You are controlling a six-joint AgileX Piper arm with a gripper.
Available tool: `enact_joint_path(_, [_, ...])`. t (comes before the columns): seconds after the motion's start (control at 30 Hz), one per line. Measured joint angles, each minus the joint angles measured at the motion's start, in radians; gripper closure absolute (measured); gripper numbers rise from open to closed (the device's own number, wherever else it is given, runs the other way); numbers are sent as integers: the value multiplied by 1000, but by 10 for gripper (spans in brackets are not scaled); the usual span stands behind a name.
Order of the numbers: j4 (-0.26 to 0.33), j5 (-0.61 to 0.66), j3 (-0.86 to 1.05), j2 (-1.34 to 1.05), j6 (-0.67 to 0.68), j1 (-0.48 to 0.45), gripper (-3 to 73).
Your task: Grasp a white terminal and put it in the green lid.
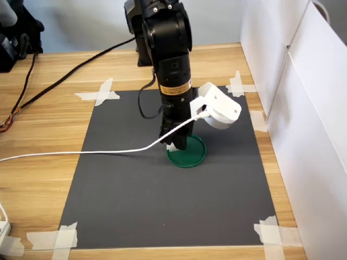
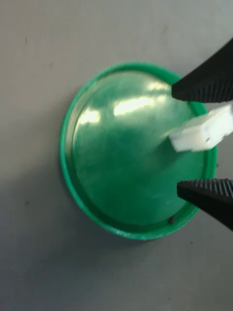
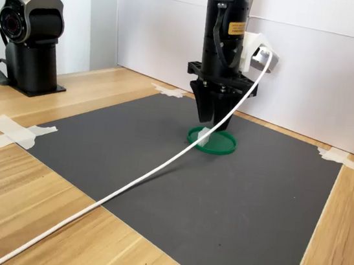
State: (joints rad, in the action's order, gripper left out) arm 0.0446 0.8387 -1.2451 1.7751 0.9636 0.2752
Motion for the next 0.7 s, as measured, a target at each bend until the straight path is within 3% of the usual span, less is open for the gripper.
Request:
enact_joint_path(0.1, [26, -4, 0, -34, 0, -31, 294])
enact_joint_path(0.2, [54, -4, 0, -60, 0, -79, 356])
enact_joint_path(0.47, [23, 55, 0, -83, 3, -141, 668])
enact_joint_path(0.7, [38, 121, 3, -147, 6, -166, 713])
